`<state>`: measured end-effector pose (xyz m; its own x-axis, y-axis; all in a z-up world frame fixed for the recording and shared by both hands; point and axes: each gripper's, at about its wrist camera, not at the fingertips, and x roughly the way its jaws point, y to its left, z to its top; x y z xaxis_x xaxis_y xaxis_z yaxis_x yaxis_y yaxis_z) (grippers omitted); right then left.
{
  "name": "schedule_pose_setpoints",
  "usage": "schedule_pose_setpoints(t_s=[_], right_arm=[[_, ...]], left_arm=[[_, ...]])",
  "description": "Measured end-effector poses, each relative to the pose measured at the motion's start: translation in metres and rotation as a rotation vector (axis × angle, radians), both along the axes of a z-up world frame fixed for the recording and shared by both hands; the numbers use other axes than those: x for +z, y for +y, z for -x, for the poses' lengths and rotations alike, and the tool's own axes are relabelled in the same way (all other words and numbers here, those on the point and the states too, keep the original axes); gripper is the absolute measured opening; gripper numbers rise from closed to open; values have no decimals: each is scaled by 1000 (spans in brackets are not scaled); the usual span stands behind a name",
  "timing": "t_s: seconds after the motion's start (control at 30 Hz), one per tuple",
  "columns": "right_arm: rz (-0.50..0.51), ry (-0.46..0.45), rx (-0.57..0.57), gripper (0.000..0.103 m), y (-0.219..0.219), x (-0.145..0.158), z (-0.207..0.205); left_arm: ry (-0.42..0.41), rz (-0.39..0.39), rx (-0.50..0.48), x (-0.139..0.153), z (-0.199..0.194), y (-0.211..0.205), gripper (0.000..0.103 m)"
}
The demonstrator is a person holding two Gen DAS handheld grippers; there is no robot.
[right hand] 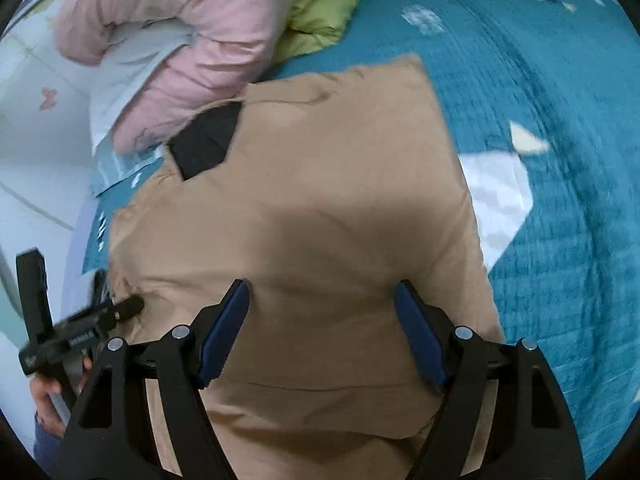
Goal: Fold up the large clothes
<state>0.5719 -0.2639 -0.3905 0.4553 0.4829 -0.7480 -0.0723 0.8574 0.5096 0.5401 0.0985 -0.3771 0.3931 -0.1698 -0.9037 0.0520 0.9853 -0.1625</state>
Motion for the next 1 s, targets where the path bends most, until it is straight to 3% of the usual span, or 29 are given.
schedule_pose_setpoints(t_s=[0.1,0.17,0.27,0.37,0.5,0.6,0.63,0.67,0.7,0.73,0.77,0.8,0.87,1.0], right_arm=[[-31,-71,-36,73,-17,27,-10],[6,-64,-97,74,-33,33,-30],[35,-10,-144,74,-53,24,-62],[26,71,-150,74,-60,6,-89],[-56,145,-104,74,-57,-21,-111],[-22,197,-82,74,-46,-41,-122],[-25,185,-80,72,-45,-41,-124],[-32,164,-72,57,-44,-40,-123],[-44,166,-60,42,-44,-40,-123],[-45,167,-52,37,-43,-40,-123],[-34,157,-42,27,-42,-38,-123],[-24,124,-28,22,-43,-31,-119],[-40,76,-18,19,-44,-19,-113],[-55,-45,21,16,-45,25,-83]], left_arm=[[-108,109,26,32,-5,24,74],[-117,87,101,42,-21,47,79],[-74,-8,186,35,-50,70,79],[31,-19,247,11,-81,89,79],[109,-59,237,-17,-103,89,79],[195,-57,228,-43,-116,86,79],[206,-49,228,-49,-119,85,78],[211,-47,231,-53,-121,84,77],[203,-37,228,-53,-122,82,64],[187,-24,214,-51,-122,79,46],[172,-28,197,-47,-121,74,38],[165,-28,181,-45,-120,71,21],[99,-36,139,-28,-110,64,16],[-19,53,101,18,-78,67,15]])
